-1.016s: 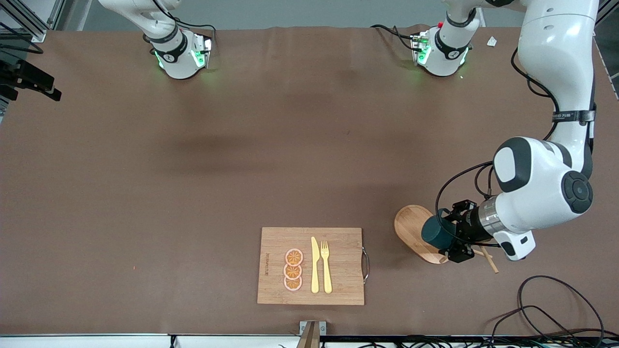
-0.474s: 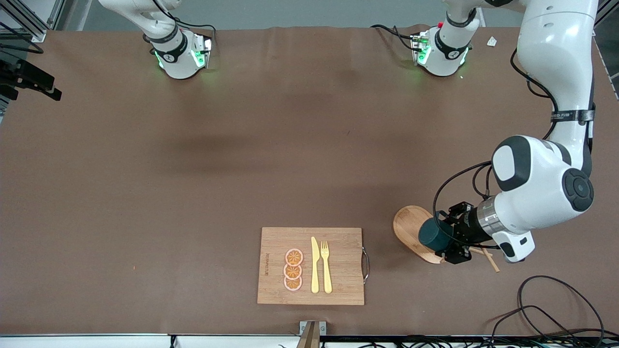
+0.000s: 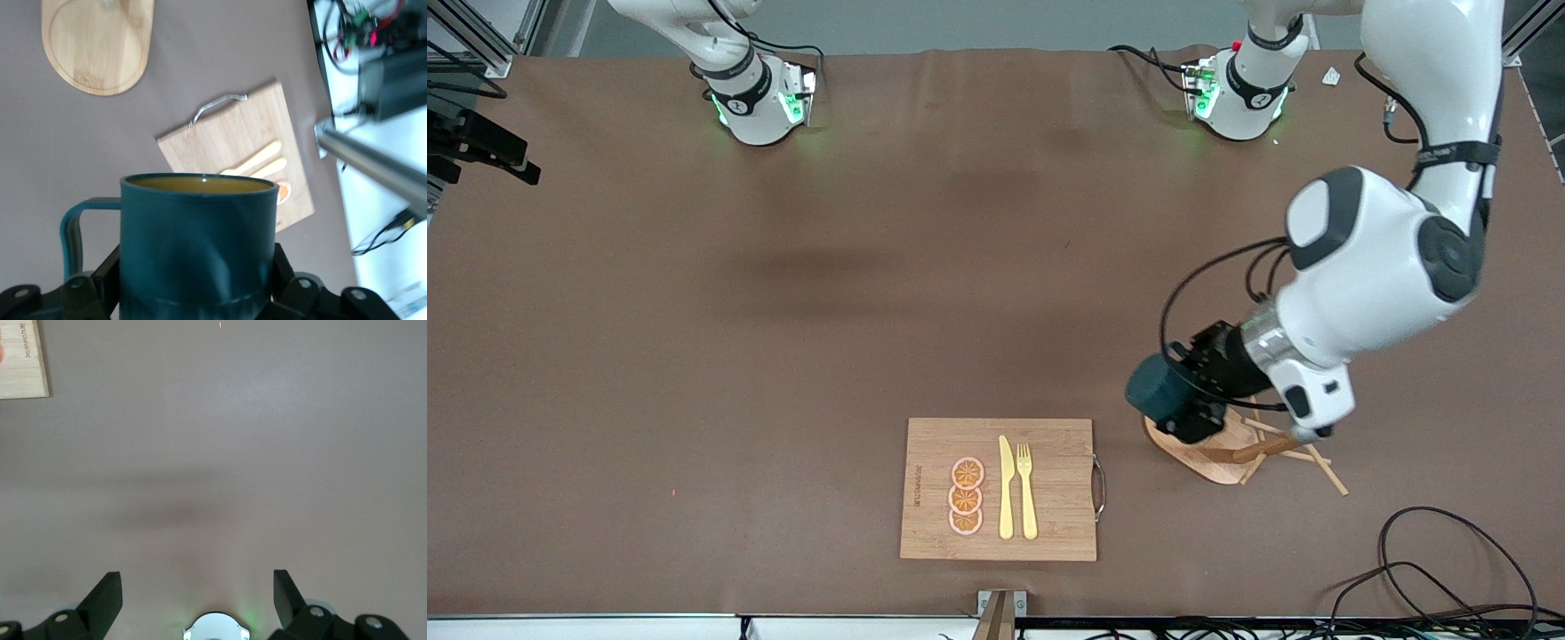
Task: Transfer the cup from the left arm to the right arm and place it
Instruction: 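Carry the teal mug with the left gripper toward the table middle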
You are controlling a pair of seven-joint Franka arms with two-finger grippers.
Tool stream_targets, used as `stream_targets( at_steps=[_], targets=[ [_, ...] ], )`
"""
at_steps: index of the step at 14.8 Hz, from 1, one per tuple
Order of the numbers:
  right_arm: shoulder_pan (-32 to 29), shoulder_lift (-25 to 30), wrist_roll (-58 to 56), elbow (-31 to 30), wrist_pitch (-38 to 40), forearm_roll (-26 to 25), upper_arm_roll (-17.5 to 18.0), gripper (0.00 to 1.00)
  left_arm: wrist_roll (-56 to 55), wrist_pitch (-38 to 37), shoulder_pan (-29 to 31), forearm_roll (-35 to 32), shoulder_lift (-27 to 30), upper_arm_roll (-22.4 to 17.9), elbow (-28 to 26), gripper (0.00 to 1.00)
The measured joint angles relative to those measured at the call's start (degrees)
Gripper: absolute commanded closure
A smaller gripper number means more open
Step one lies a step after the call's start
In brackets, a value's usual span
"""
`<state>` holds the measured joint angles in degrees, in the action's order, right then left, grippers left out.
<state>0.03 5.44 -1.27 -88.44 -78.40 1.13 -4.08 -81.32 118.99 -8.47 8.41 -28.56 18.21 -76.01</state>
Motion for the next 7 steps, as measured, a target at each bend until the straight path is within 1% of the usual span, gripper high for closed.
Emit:
stream_targets(
  at_steps=[1, 3, 4, 7],
  targets=[
    [0.00, 0.00, 0.00, 0.00, 0.00, 0.00, -0.01, 0.00, -0.08, 0.00, -2.71, -3.50, 0.16, 0.22, -0.01, 0.50],
    [-0.01, 0.00, 0.00, -0.01, 0.02, 0.00, -0.03, 0.00, -1.25, 0.05, -9.17, -11.39, 0.23, 0.39, -0.04, 0.60],
    [-0.01, 0.00, 0.00, -0.01, 0.01, 0.00, -0.04, 0.00, -2.19, 0.09, -12.47, -15.27, 0.23, 0.37, -0.13, 0.63],
    [-0.01, 0.00, -0.13, -0.01, 0.01, -0.02, -0.03, 0.00, -4.47, 0.48, -20.98, -26.23, 0.17, 0.30, -0.60, 0.68]
  ],
)
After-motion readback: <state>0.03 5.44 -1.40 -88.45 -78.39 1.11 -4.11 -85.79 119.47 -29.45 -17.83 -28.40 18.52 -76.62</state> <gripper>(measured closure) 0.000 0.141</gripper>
